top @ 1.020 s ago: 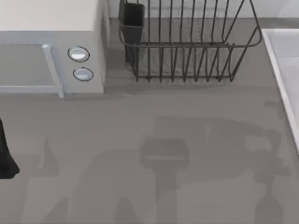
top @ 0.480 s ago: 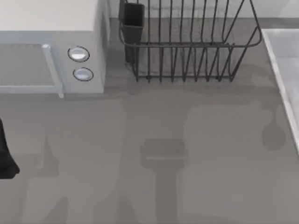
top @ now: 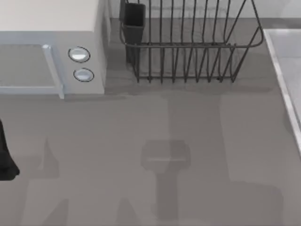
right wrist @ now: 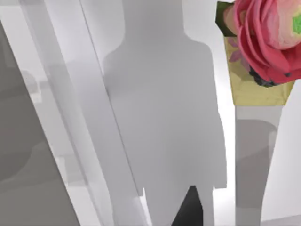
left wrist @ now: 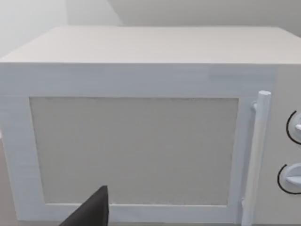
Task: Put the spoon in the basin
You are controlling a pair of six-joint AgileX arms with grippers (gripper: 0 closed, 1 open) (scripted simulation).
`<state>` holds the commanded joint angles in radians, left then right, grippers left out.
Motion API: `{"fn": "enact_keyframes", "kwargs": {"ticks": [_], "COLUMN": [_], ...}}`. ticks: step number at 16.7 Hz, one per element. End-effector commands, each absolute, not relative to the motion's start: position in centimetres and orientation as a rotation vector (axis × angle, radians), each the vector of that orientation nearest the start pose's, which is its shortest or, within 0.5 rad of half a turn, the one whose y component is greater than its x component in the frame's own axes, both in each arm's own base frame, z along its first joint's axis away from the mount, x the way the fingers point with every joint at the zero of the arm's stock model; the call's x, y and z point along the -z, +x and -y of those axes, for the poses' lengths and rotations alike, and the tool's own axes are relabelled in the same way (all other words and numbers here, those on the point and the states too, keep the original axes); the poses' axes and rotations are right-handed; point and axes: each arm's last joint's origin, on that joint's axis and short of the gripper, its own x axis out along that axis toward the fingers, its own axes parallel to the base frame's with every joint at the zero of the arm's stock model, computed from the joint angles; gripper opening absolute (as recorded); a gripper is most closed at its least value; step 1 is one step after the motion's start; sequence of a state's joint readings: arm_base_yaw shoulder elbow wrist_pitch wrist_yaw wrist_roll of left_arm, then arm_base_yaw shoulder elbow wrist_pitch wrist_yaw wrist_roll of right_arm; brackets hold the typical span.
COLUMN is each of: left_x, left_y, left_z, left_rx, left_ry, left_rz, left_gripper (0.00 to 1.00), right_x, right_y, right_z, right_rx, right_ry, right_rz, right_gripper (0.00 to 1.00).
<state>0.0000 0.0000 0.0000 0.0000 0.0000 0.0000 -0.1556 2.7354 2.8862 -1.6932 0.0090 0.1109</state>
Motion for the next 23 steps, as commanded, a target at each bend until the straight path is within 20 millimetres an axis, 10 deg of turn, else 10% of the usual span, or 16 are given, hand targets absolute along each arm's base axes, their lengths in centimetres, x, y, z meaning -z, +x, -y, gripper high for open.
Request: {"fn": "enact_keyframes", "kwargs": {"ticks": [21, 23], "left_x": [-16.0, -16.0], "left_y": [10.6, 10.6], "left_z": [0.1, 0.1], "left_rx": [0.0, 0.0], "left_ry": [0.0, 0.0], "left_rz": [0.0, 0.0], "left_gripper": [1.0, 1.0], "right_x": [-15.8, -15.8], "right_y": [50.3, 50.3], "right_z": [7.1, 7.1], "right_rx": [0.197, 0.197], "right_ry": [0.196, 0.196], "right_rz": [-1.537, -1.537], "right_gripper": [0.0, 0.15]}}
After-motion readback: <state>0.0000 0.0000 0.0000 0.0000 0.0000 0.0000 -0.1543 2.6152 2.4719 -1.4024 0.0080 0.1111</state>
